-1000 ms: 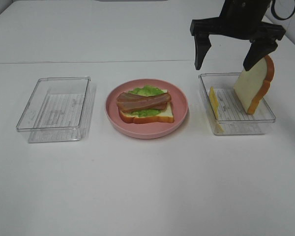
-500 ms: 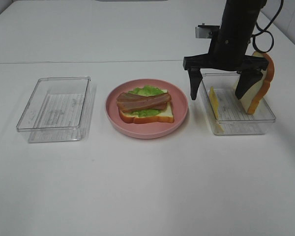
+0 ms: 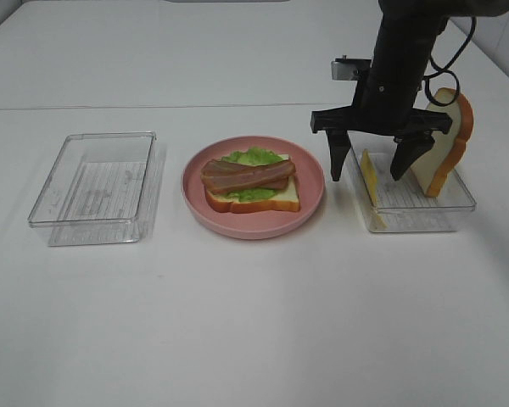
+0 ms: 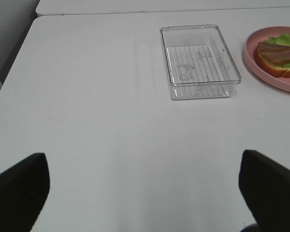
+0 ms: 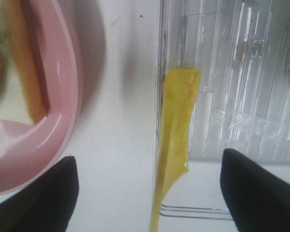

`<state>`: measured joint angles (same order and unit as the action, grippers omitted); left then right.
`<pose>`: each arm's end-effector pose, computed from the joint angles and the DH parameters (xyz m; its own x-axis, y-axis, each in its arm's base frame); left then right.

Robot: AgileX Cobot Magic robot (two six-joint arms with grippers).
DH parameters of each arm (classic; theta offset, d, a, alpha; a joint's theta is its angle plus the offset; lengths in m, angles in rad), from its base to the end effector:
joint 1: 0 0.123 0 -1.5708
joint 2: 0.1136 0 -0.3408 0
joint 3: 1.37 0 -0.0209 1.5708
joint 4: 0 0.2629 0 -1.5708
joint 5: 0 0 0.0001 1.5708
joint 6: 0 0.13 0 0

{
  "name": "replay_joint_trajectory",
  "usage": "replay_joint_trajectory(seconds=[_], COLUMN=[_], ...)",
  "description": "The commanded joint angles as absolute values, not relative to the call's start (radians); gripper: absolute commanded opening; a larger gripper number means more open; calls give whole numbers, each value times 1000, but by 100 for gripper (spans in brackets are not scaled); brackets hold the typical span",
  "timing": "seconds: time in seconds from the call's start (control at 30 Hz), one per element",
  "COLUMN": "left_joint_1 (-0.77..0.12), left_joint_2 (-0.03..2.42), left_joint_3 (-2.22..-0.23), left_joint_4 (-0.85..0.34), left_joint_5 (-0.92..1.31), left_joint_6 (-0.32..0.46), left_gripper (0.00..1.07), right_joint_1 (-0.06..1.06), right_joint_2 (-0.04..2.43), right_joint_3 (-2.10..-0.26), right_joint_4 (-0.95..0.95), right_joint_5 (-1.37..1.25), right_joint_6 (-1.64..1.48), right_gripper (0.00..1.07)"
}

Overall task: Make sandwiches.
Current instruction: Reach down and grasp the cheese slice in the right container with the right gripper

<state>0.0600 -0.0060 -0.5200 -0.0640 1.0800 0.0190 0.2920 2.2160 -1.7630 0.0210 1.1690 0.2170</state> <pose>-0.0195 -0.0085 0.2696 -0.4483 -0.0381 -0.8931 -0.0146 0.9993 -0.0353 0.4705 0.1441 0.1659 -0.9973 -0.0666 -0.0308 -0.0675 0.9974 0.0269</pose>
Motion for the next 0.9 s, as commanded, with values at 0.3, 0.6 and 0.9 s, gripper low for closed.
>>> replay_joint_trajectory(seconds=[0.3,0.6,0.9], left_joint_1=[61,61,61], left_joint_2=[-23,-23,-23], left_joint_3=[-518,-518,-518], left_joint_4=[-74,-74,-74], left_joint_5=[1075,1075,1075], left_joint_6=[14,14,14], left_gripper=[98,98,98], right_joint_1=[286,286,287], right_joint_2=[2240,2240,2240], right_joint_3=[-1758,-1758,-1758], right_joint_4=[28,21,14], right_joint_5=[1174,1169,1169], right_joint_6=[222,221,221], right_gripper=[68,29,28])
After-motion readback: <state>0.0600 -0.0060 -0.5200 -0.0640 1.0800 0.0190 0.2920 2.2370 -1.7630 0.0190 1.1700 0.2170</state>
